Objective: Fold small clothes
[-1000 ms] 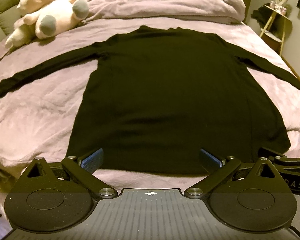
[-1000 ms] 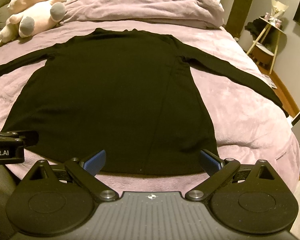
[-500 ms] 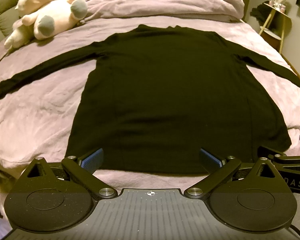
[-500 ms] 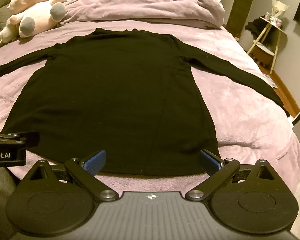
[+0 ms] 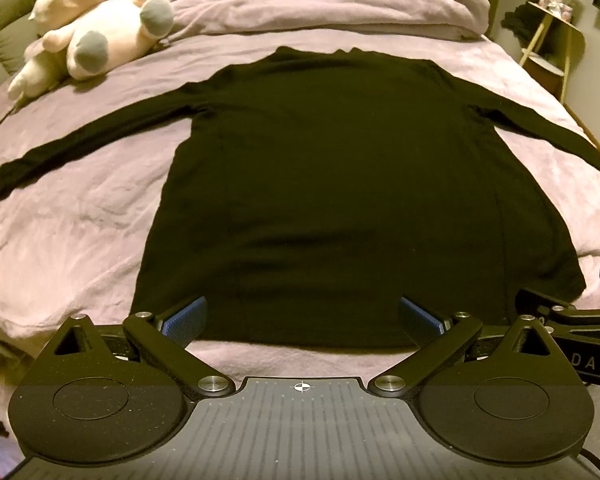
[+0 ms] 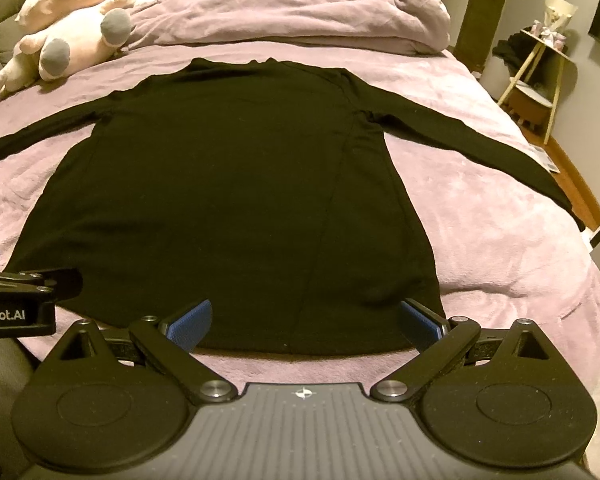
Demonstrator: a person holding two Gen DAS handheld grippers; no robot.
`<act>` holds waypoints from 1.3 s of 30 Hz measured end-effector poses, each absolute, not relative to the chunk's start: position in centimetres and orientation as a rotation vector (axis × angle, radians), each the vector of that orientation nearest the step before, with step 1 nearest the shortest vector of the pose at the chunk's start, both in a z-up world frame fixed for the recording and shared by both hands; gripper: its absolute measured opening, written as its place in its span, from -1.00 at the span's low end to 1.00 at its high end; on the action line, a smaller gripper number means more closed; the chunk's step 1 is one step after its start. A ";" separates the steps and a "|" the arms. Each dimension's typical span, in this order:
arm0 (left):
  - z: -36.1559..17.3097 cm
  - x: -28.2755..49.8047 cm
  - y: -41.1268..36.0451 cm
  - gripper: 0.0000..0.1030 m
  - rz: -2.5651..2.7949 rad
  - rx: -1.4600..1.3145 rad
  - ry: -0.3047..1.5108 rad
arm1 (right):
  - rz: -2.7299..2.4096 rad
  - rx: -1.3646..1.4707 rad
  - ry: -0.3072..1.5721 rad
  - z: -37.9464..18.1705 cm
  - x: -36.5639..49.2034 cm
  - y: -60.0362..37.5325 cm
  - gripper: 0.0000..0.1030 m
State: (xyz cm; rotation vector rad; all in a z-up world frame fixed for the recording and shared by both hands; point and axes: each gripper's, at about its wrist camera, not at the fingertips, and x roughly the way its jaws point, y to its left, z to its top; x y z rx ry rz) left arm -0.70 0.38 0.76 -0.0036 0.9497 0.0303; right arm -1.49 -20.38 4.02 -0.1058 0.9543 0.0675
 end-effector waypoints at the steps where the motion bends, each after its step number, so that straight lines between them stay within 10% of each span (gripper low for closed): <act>1: 0.7 -0.7 0.3 1.00 0.031 -0.002 0.950 | 0.068 -0.107 0.954 4.0 -1.5 -20.4 0.92; 39: -0.7 0.9 -0.8 1.00 0.030 0.029 1.020 | 0.191 0.111 0.976 2.4 0.0 -23.2 0.92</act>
